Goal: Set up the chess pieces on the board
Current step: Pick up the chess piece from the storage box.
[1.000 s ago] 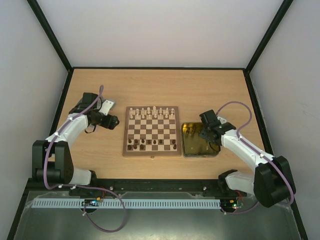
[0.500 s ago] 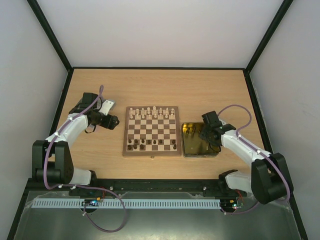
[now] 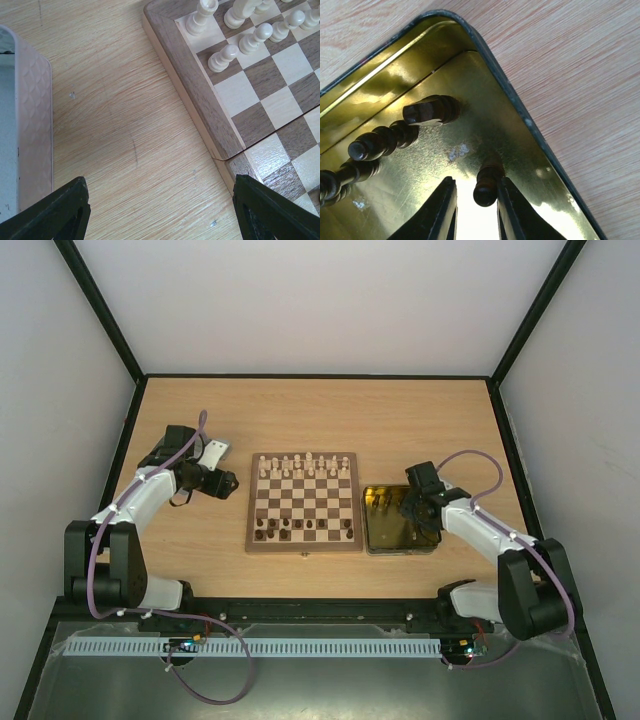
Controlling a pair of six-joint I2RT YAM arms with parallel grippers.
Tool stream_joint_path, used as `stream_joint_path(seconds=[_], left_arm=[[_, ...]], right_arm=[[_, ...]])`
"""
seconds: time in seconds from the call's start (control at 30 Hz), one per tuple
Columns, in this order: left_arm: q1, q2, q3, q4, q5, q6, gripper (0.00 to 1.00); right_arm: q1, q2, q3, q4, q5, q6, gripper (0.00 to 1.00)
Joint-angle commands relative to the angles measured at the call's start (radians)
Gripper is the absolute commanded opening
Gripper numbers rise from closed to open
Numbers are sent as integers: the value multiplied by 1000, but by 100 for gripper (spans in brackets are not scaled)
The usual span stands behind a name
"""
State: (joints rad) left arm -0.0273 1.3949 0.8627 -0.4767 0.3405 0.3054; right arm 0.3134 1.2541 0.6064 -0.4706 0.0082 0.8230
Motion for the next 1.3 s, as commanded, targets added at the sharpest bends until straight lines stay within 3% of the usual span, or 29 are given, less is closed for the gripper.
stream_joint_path(seconds=[0.0,0.47,0.63,1.07,1.17,1.27], left_arm=[[7,4,-10,1,9,5,79],[6,1,-4,-5,11,3,79],[6,-2,-7,-5,12,4,79],[6,3,-5,-2,14,4,79],[4,6,-2,-3,12,3,79],[4,0,-4,-2,11,3,79]], right_arm=[[-7,19,-12,22,12,-20,21],[-8,42,-1,2,39,-38,19],[-8,42,0,4,31,-40,2],[-3,-110,33,-70,-90,-63,2],[32,-135,35,-83,-111,-48,2],[145,-163,100,-130,-36,-24,2]])
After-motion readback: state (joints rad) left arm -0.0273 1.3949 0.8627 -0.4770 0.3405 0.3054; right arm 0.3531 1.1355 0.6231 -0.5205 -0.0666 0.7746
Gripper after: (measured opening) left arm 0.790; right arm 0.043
